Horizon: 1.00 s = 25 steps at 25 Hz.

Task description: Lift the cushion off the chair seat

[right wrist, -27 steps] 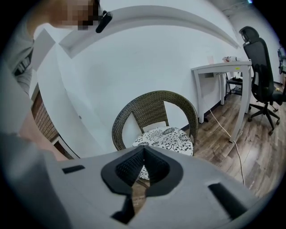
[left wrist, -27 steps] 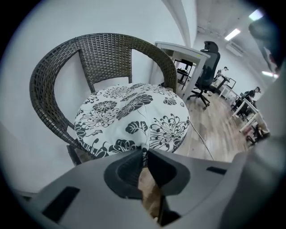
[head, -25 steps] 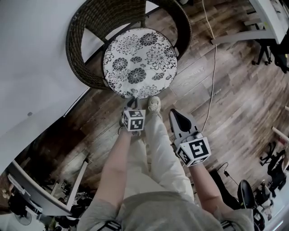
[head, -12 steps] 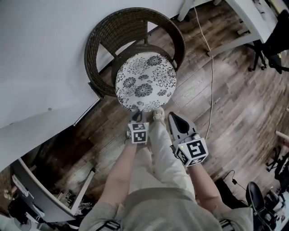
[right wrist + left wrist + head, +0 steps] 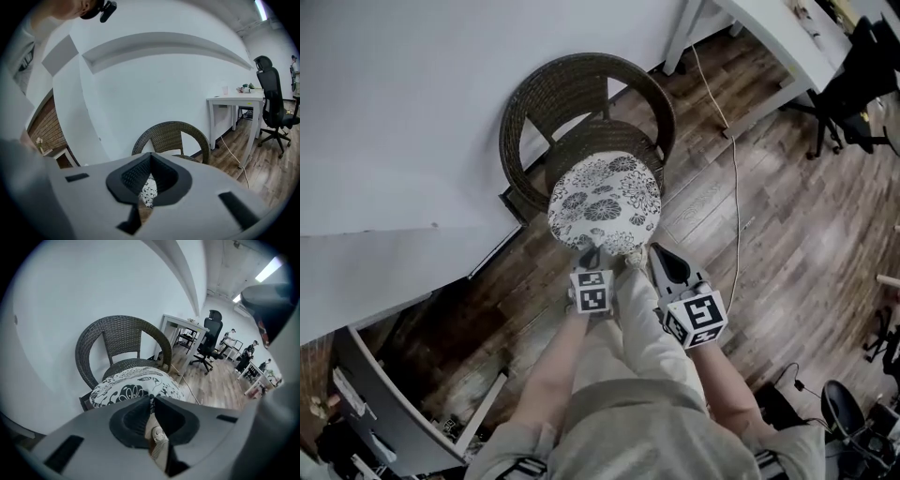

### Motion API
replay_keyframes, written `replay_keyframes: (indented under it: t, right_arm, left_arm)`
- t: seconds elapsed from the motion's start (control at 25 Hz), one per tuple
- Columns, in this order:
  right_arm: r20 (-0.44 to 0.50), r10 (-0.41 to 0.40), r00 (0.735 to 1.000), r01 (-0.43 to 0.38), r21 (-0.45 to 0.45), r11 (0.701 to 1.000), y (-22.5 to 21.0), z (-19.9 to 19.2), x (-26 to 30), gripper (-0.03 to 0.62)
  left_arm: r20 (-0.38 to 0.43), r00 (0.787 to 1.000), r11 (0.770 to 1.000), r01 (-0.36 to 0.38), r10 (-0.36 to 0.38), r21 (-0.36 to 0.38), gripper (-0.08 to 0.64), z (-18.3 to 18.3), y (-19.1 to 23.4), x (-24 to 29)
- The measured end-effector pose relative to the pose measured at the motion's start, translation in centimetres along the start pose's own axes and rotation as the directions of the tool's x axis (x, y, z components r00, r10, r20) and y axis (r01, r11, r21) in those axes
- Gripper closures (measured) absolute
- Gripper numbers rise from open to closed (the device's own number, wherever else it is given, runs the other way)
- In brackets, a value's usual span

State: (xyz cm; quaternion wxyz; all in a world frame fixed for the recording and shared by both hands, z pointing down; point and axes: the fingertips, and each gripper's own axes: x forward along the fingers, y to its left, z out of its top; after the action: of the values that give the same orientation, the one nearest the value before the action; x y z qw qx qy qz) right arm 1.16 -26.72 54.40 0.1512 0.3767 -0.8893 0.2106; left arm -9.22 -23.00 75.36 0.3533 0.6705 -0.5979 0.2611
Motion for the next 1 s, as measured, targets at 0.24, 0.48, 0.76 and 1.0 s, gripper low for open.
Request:
replay_keyframes:
  t: [0.24, 0.48, 0.76, 1.0]
  right_arm:
    - [0.024, -0.004, 1.0, 0.005, -0.006, 1.0, 2.4, 0.9, -2.7, 0.591]
    - [0.065, -0.032, 0.997, 0.034, -0.041, 0.999, 4.2, 2.4, -5.5, 0.591]
    - [0.116, -0.056, 0.992, 0.064, -0.064, 0.996, 6.6, 4.1, -8.9, 0.591]
    - [0.147, -0.06, 0.987, 0.073, -0.085, 0.994, 8.9, 4.7, -11.3, 0.591]
  left_arm:
    - [0.046, 0.999, 1.0, 0.008, -0.008, 0.0, 0.529, 1.5, -0.7, -4.5]
    - [0.104, 0.994, 0.999, 0.038, -0.04, 0.02, 0.529, 2.8, -1.4, -8.8]
    - [0.187, 0.98, 0.997, 0.071, -0.065, -0.024, 0.529, 4.7, -2.3, -14.6]
    - [0.259, 0.962, 0.994, 0.101, -0.086, -0.045, 0.529, 6.1, -2.7, -19.3]
